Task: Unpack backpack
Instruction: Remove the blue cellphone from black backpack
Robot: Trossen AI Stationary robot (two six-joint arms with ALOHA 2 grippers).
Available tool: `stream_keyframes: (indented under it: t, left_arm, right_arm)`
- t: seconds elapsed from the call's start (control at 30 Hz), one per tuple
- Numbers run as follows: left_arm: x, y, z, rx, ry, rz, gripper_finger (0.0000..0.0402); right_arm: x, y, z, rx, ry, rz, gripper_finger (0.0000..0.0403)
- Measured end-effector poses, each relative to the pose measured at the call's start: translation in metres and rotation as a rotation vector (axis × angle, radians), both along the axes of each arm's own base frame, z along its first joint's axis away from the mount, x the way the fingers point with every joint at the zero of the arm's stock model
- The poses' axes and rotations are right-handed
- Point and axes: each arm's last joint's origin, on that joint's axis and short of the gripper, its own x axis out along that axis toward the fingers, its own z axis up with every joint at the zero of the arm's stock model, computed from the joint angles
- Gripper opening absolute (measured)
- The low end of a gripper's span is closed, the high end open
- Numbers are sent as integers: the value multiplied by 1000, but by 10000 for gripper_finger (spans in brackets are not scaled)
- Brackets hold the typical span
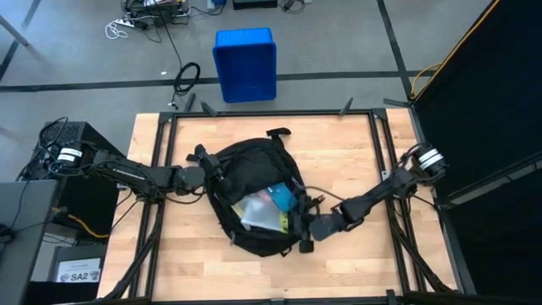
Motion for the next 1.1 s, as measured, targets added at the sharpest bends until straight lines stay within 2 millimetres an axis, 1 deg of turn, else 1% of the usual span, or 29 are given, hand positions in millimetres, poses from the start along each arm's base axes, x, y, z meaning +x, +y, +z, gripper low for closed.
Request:
stream_keyframes:
  t: [0.07, 0.17, 0.27, 0.37, 0.5, 0.6, 0.67, 0.77, 0.83, 0.97, 1.1]
  left_arm:
    - [0, 0, 0, -3, -1, -5, 0]
    - [0, 0, 0, -9, -4, -10, 0]
    - [0, -1, 0, -10, -4, -14, 0]
    - [0, -1, 0, -11, -3, -16, 0]
    - [0, 0, 0, -10, -3, -14, 0]
    - [0, 0, 0, -9, -3, -11, 0]
    - [0, 0, 0, -9, -3, -11, 0]
    - [0, 0, 0, -9, -3, -11, 0]
    - [0, 0, 0, -9, -3, -11, 0]
    - [0, 0, 0, -9, -2, -12, 0]
    - [0, 0, 0, -11, -2, -15, 0]
  right_arm:
    - [-3, 9, -8, 2, 19, 21, 171]
    - [-10, 21, -11, 2, 34, 67, 171]
    - [-17, 28, -3, -14, 26, 109, 170]
    - [-23, 31, 13, -39, -23, 125, 175]
    - [-26, 27, 35, -115, -118, 61, 188]
    - [-23, 18, 39, -209, -141, -1, 201]
    - [-18, 10, 40, -217, -138, -23, 214]
    - [-10, -2, 35, -181, -116, -48, 237]
    - [-8, -7, 29, -209, -76, -50, 254]
    - [-7, -8, 14, -254, -11, -40, 282]
    - [-7, -4, -3, -288, 38, -33, 301]
